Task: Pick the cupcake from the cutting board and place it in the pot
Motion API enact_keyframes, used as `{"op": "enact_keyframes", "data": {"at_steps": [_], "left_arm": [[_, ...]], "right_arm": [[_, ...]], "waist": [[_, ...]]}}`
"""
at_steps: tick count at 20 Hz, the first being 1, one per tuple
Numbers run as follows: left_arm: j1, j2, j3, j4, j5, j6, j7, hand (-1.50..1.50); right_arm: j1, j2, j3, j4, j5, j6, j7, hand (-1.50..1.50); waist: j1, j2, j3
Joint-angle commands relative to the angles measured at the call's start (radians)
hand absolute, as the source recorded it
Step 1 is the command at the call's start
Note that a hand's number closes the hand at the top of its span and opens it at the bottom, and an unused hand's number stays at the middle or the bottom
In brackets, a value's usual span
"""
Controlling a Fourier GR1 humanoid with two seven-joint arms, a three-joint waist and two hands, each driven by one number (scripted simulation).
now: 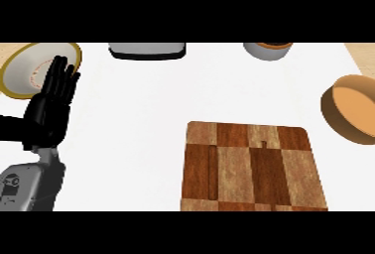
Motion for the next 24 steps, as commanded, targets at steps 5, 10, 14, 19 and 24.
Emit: {"op": "enact_keyframes", "data": {"at_steps": [5, 10, 14, 19, 24], "left_arm": [[-0.039, 0.0, 0.009, 0.065, -0.015, -0.003, -0.016, 0.0], [0.0, -0.002, 0.006, -0.011, -0.013, -0.005, 0.017, 0.0], [-0.006, -0.032, -0.007, 0.014, -0.03, 0.018, -0.015, 0.0], [-0.014, -0.021, -0.006, -0.013, -0.022, 0.008, 0.021, 0.0], [-0.056, -0.026, 0.005, 0.034, -0.036, 0.024, 0.006, 0.0]], "right_arm": [[-0.052, 0.027, -0.12, 0.217, -0.227, 0.032, -0.197, -1.5], [-0.074, 0.014, -0.131, 0.302, -0.264, -0.034, -0.388, -1.5], [-0.083, 0.077, -0.178, 0.183, -0.349, -0.098, -0.42, -1.5], [-0.137, 0.068, -0.274, 0.166, -0.452, -0.127, -0.357, -1.5], [-0.042, 0.075, -0.388, 0.113, -0.609, -0.143, -0.495, -1.5]], "waist": [[0.001, 0.002, 0.0], [0.004, 0.0, 0.0], [-0.005, -0.004, 0.0], [-0.005, -0.005, 0.0], [-0.016, -0.003, 0.0]]}}
